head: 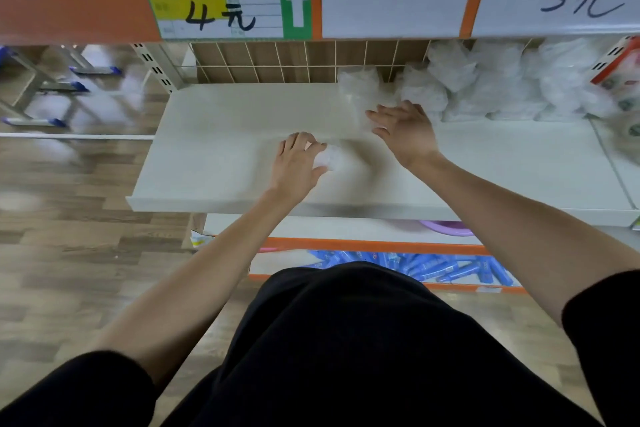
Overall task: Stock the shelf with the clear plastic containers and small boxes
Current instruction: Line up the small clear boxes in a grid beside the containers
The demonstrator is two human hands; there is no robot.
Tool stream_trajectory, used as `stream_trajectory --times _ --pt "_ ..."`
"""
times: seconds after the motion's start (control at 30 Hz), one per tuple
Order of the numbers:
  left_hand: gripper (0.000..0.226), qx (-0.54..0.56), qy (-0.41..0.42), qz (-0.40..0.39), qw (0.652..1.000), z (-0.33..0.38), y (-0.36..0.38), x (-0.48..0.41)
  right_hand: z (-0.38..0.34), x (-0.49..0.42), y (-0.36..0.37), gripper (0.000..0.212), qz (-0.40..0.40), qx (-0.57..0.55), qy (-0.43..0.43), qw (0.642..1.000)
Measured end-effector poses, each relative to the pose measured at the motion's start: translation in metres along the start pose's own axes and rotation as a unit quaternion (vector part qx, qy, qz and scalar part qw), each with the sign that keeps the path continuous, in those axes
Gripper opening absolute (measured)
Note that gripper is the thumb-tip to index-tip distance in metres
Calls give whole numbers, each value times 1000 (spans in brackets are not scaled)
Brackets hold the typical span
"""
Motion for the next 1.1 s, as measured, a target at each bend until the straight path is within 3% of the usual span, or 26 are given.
stream_trajectory --times 0.17,0.3,0.37,0.5,0.6,0.8,0.97,1.1 --pt "50 21 9 -47 999 0 8 -7 -4 36 2 33 80 21 -70 994" --pt "45 29 -9 -41 999 3 2 -11 -10 63 6 27 117 5 -122 986" --pt "46 35 -22 -54 998 3 2 -11 -11 67 9 31 88 -23 -99 991" --pt "51 68 -38 -86 993 6 4 -12 -9 63 21 52 -54 -102 14 993" --pt "60 78 -54 -124 988 7 3 -16 -10 56 23 45 -102 -127 44 986" --pt "61 96 -84 -122 984 16 4 -11 -2 71 6 42 -44 -118 60 990" --pt "61 110 -56 -81 989 69 4 -3 29 105 -19 50 -4 -117 52 992" --pt "61 114 -49 -74 990 122 6 -5 77 137 -44 56 18 -126 103 987"
Point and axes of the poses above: each hand's wrist, its own x-axis away from the middle knuckle, its own y-axis out of the palm, z = x × y, the point moved 7 cm from there along -x, towards the middle knuckle
